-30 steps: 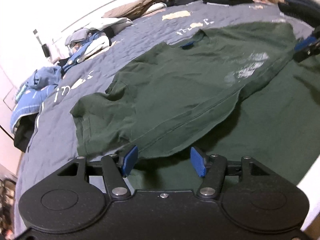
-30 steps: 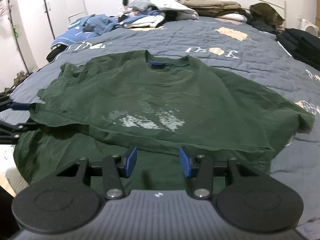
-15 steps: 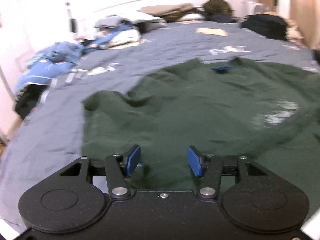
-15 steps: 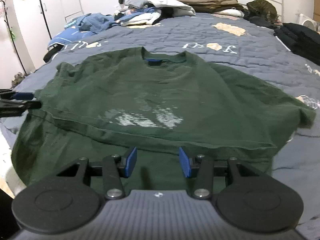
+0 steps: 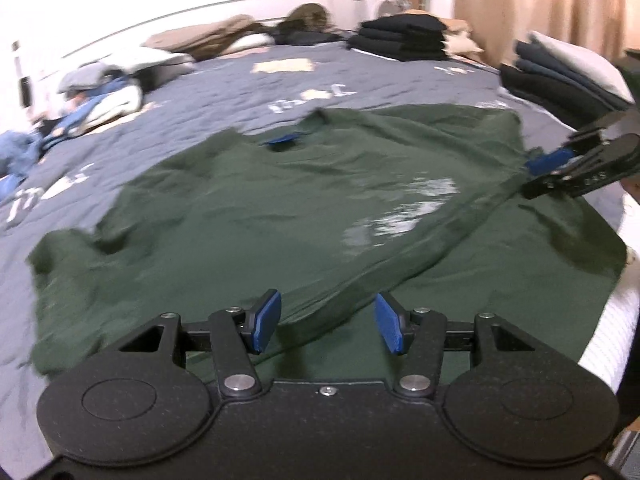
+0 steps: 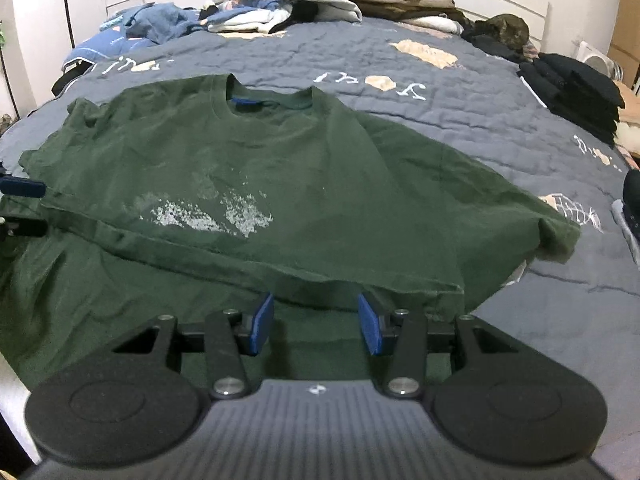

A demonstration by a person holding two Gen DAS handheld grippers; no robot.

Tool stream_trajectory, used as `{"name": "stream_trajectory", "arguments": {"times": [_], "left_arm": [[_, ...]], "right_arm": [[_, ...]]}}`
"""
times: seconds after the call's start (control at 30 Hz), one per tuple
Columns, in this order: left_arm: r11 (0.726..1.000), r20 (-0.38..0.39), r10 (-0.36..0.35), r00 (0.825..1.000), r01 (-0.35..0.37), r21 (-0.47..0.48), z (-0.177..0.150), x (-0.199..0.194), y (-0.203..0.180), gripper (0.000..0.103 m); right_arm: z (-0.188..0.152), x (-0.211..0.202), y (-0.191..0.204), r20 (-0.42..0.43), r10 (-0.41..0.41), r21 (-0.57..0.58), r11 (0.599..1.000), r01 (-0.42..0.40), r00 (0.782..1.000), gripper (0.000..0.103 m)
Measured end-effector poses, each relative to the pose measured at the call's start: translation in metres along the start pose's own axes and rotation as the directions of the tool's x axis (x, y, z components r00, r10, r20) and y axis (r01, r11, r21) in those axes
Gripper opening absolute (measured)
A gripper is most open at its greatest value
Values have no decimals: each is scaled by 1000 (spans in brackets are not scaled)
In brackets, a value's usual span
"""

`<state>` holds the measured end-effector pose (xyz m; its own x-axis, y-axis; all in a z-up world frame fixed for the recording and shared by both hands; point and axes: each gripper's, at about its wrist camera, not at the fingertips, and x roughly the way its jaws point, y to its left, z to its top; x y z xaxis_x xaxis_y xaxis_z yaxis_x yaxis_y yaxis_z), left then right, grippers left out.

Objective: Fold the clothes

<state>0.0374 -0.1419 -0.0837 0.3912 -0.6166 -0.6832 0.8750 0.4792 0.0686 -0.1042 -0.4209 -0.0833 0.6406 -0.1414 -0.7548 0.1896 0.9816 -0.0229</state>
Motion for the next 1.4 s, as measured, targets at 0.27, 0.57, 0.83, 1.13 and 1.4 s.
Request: {"name": "stream_trajectory", "arguments": {"times": [0.27,0.57,0.83,1.13,1.4], "left_arm": [[999,-50,4,999,-2,40,2,18,-7,30],[998,-87,24,996,-19,60,4,27,-9,26],[996,-98,27,995,-19,83,3,30,-12,17],[996,-99,23,995,-14,89,5,31,-13,15],[996,-101,25,995,-17,87,6,32,-13,15]], "right_arm": [[-3,-7,0,27,73,33,997,-74,997,46],[8,-3,34,75,230,-68,972,-225,970,46],[21,19,62,51,316,-230,927,-297,947,46],[28,31,70,-15,361,-336,876,-345,932,48],[29,41,81,-46,373,-402,843,-359,927,51]]}}
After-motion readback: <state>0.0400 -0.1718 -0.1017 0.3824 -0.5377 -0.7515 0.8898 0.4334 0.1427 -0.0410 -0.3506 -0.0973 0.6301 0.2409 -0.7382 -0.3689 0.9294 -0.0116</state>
